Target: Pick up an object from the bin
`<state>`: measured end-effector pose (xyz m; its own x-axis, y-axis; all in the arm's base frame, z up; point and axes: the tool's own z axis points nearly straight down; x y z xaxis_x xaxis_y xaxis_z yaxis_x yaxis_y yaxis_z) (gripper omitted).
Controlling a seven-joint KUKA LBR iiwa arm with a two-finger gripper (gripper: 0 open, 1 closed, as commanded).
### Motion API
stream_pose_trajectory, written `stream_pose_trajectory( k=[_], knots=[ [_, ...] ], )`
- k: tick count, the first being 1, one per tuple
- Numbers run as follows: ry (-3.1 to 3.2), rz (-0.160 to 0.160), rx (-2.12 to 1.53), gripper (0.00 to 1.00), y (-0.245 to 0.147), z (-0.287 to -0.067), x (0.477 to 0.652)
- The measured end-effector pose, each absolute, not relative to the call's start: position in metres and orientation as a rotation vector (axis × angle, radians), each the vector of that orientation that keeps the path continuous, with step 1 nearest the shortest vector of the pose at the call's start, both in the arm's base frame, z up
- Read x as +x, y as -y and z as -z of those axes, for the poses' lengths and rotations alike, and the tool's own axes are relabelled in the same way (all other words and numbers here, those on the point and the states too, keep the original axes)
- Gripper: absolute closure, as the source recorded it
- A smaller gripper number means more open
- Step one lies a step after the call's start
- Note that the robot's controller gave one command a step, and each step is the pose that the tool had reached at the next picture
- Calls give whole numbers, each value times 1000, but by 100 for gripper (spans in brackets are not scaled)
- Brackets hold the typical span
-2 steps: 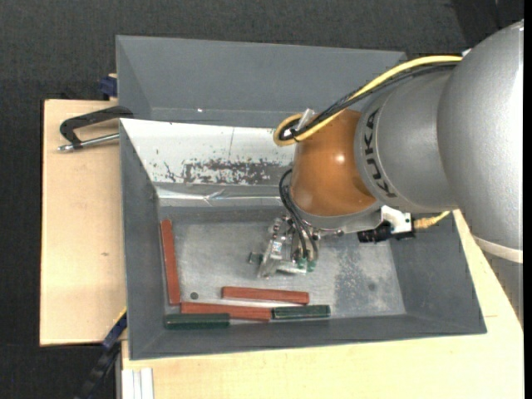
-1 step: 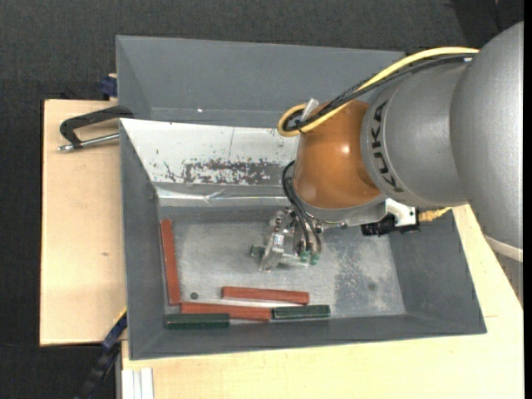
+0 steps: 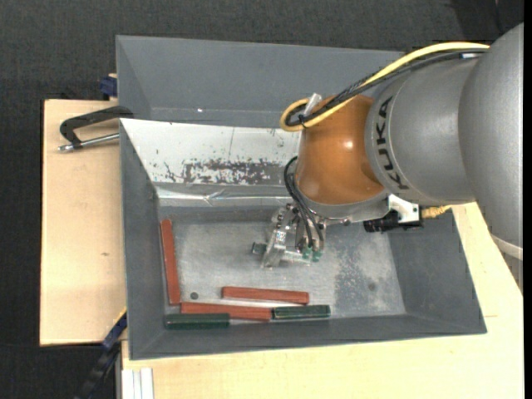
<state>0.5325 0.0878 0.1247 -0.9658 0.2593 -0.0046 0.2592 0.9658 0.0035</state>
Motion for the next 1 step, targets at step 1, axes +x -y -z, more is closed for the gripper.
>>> stream_pose_trajectory(
  k=[1],
  knots=[
    [-3110,-4,410,100,-88,-137,532]
  ],
)
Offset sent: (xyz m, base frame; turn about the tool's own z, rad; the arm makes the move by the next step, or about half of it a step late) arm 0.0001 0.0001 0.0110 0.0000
